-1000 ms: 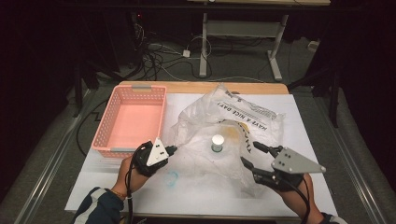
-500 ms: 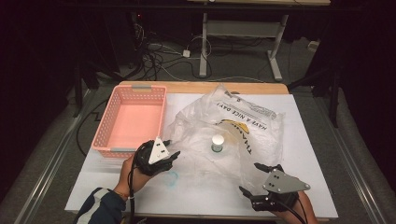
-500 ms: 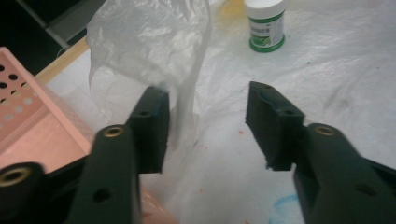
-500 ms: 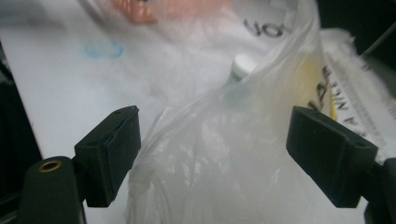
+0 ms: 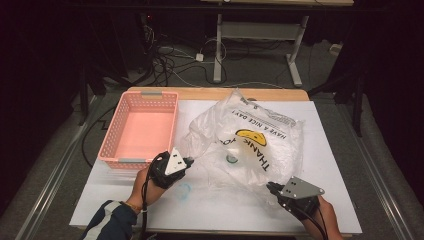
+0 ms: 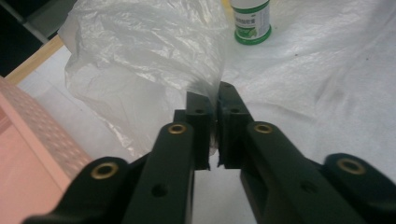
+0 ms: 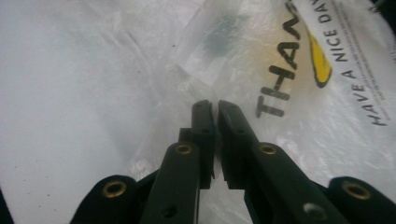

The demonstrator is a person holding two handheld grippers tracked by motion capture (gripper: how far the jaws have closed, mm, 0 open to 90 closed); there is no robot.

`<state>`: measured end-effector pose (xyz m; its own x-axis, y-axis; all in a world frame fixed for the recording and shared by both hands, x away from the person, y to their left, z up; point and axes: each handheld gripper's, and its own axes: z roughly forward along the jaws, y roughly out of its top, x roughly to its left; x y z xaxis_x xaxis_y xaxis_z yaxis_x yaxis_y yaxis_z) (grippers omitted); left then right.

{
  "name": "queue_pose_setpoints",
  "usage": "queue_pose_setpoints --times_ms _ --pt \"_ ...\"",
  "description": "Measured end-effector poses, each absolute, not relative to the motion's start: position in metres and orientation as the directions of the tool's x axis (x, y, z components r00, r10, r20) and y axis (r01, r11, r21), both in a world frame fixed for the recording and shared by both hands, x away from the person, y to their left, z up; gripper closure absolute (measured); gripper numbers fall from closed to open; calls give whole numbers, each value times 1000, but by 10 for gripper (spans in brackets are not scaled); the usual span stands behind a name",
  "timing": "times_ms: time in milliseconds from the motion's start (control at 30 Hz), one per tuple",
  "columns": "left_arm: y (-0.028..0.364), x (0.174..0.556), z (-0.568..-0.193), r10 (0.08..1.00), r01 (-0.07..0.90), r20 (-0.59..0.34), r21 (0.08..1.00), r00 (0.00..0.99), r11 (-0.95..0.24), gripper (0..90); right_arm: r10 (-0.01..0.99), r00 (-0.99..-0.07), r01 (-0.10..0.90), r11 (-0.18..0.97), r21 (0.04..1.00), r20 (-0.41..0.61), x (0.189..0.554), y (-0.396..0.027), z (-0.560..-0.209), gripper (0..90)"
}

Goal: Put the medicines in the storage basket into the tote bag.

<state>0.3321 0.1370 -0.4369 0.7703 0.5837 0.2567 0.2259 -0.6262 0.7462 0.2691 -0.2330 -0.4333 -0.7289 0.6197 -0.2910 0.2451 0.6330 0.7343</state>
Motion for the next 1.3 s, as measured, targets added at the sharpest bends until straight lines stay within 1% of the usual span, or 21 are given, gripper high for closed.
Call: queue_pose_setpoints --times_ms 200,600,933,1033,1300 --pt "141 326 -431 571 197 266 758 776 -622 861 645 -698 212 602 770 -312 267 -238 -425 891" --pt "155 315 -414 599 152 293 800 745 -580 864 707 -616 155 541 827 -347 267 -252 -406 896" --pt "162 305 -402 600 106 305 827 740 -552 865 717 -588 128 539 833 -373 264 -255 -402 896" --pt "165 298 -399 602 98 295 841 742 -533 864 720 -583 119 534 837 -376 263 -256 -400 896" --pt "165 288 -393 599 74 308 847 739 -527 864 721 -578 97 526 845 -383 259 -256 -395 896"
